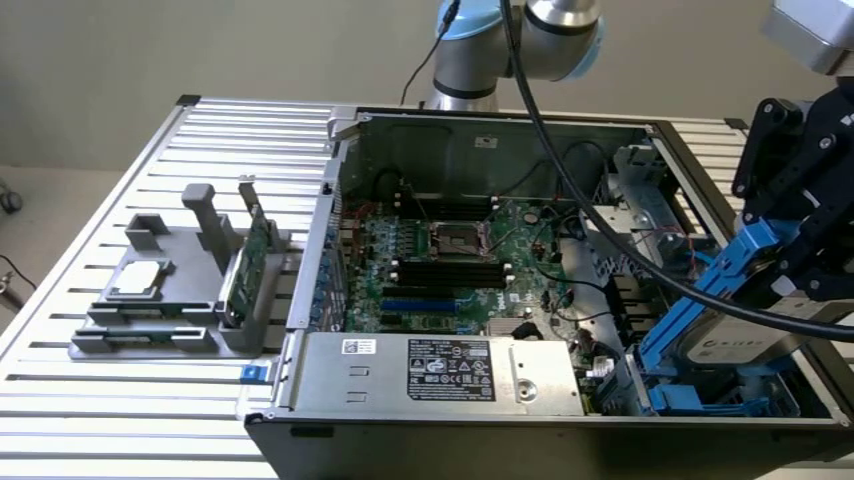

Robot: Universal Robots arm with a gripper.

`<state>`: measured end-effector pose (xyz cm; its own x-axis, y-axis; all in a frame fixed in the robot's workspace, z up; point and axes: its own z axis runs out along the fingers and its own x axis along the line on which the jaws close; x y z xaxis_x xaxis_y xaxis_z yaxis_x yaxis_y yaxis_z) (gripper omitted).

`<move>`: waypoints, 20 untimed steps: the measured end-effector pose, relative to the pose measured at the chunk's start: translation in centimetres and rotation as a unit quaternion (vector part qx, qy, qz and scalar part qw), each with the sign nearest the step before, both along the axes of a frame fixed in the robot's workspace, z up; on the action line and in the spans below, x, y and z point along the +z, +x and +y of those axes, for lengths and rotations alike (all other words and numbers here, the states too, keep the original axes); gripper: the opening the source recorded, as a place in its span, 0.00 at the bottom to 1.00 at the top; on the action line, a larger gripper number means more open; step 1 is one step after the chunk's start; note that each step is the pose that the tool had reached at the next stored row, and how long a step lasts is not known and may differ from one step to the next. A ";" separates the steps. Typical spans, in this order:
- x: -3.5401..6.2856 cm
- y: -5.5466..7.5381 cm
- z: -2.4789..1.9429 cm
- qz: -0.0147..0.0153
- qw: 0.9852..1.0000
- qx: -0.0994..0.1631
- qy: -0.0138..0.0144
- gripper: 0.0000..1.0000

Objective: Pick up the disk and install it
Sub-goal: 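Pick up the disk, then insert the disk into the insertion slot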

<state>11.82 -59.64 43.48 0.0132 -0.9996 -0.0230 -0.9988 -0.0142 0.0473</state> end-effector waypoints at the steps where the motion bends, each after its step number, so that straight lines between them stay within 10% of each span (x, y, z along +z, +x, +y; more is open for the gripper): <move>1: -0.06 0.0 0.00 0.000 1.000 0.000 0.000 0.33; 20: -0.96 0.1 0.16 0.000 1.000 -0.003 0.000 0.33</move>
<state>11.89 -59.48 42.52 0.0080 -0.9997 -0.0230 -0.9988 -0.0091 0.0472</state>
